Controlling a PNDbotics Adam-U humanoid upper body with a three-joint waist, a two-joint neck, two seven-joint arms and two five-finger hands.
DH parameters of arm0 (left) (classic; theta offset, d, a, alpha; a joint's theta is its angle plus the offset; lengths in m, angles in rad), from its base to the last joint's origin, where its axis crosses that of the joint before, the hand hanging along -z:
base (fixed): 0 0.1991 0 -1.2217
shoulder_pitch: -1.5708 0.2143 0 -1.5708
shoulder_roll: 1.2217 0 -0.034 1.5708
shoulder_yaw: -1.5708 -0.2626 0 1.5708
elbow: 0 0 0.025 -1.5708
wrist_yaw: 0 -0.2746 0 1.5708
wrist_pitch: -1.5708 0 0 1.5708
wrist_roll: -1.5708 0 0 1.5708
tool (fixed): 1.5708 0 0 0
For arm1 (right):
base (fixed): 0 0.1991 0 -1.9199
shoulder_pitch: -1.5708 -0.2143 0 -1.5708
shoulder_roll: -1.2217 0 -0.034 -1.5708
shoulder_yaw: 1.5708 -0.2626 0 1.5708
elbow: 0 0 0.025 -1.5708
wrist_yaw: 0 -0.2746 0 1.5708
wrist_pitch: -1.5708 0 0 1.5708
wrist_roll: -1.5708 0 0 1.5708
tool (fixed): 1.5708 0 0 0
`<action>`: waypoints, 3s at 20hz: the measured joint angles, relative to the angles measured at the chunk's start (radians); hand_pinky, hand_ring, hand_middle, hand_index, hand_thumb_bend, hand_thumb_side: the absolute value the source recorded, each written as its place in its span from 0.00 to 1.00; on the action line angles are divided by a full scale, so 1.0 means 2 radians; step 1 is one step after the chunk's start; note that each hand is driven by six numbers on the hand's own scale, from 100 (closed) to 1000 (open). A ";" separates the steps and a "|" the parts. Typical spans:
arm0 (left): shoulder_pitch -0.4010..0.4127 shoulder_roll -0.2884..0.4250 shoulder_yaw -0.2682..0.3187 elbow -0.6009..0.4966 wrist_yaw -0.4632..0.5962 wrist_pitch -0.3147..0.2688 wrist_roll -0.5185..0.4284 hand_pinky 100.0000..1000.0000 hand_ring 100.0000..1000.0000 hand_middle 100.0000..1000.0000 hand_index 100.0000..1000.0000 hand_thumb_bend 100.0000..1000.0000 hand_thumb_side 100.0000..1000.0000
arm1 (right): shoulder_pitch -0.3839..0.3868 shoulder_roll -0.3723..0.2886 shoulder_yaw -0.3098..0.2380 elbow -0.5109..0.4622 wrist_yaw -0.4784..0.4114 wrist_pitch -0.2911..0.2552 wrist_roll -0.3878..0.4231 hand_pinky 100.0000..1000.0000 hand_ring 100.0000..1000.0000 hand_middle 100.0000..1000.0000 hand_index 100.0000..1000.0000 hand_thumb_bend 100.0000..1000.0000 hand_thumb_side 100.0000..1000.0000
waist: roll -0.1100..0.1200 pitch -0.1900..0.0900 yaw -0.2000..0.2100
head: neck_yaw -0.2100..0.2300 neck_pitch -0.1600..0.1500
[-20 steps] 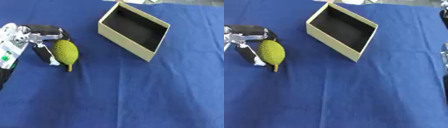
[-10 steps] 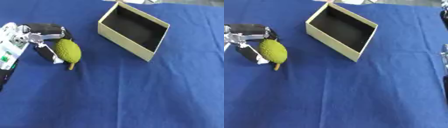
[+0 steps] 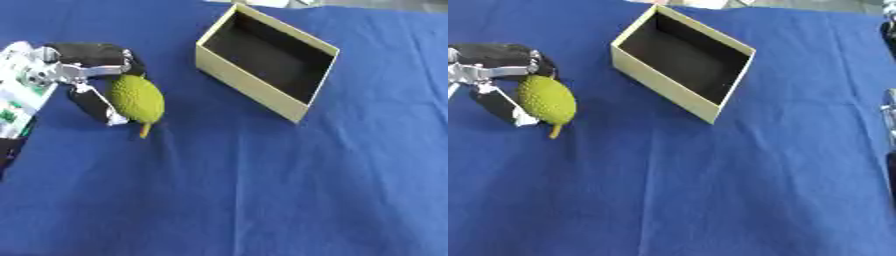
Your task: Pick up objects on the table and place them in the box.
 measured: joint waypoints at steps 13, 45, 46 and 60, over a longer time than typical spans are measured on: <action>-0.039 -0.050 0.013 -0.103 -0.035 -0.001 0.086 0.34 0.43 0.46 0.61 0.43 0.06 | -0.001 0.000 0.000 0.000 -0.002 -0.001 -0.002 0.75 0.72 0.58 0.74 0.00 0.48 | 0.001 -0.005 0.000 | 0.006 -0.006; -0.076 -0.232 0.094 0.050 -0.233 0.017 0.312 0.34 0.39 0.41 0.58 0.42 0.00 | -0.032 0.019 0.006 0.000 -0.018 -0.005 0.001 0.75 0.72 0.58 0.74 0.00 0.48 | -0.005 -0.001 -0.039 | 0.039 -0.013; -0.077 -0.234 0.098 0.055 -0.241 0.016 0.318 0.34 0.39 0.41 0.58 0.42 0.00 | -0.034 0.021 0.007 0.000 -0.020 -0.005 0.003 0.75 0.72 0.58 0.74 0.00 0.48 | -0.005 -0.001 -0.042 | 0.041 -0.013; -0.077 -0.265 0.145 0.110 -0.353 0.021 0.380 0.72 0.78 0.76 0.86 0.73 0.00 | -0.043 0.039 0.014 0.000 -0.037 -0.004 0.016 0.75 0.72 0.58 0.74 0.00 0.50 | -0.007 0.003 -0.062 | 0.058 -0.017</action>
